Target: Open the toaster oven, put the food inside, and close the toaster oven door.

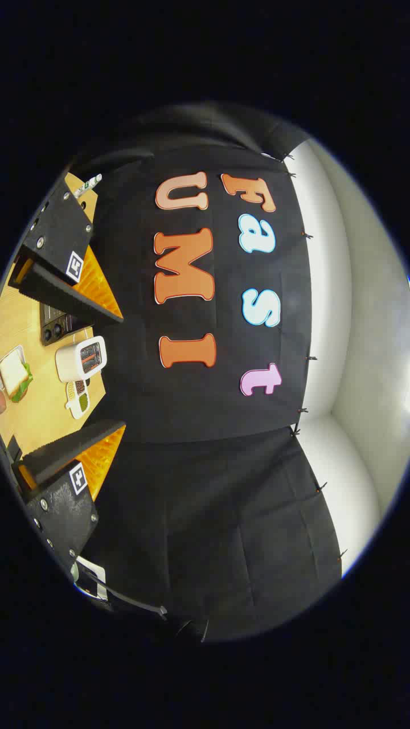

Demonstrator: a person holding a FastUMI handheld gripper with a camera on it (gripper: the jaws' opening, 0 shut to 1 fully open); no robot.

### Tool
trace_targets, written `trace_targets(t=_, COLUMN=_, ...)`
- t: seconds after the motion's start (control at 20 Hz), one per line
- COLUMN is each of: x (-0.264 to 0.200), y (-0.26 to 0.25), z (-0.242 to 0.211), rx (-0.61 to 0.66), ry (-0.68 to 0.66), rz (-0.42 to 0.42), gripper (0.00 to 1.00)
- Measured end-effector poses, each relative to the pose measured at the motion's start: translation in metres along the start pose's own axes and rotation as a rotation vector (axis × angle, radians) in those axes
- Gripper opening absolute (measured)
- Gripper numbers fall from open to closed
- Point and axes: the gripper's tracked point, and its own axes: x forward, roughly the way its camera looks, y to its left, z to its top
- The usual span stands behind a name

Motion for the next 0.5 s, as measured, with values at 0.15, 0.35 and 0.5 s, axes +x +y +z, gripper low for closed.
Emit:
trace_targets(t=0.15, x=0.006, y=0.014, z=0.000, rx=-0.019, ry=-0.006, rz=0.040, gripper=0.99)
trace_targets(t=0.35, x=0.014, y=0.019, z=-0.006, rx=-0.025, ry=0.010, rz=0.059, gripper=0.99)
trace_targets(t=0.5, x=0.015, y=0.017, z=-0.008, rx=-0.011, ry=-0.011, rz=0.039, gripper=0.99)
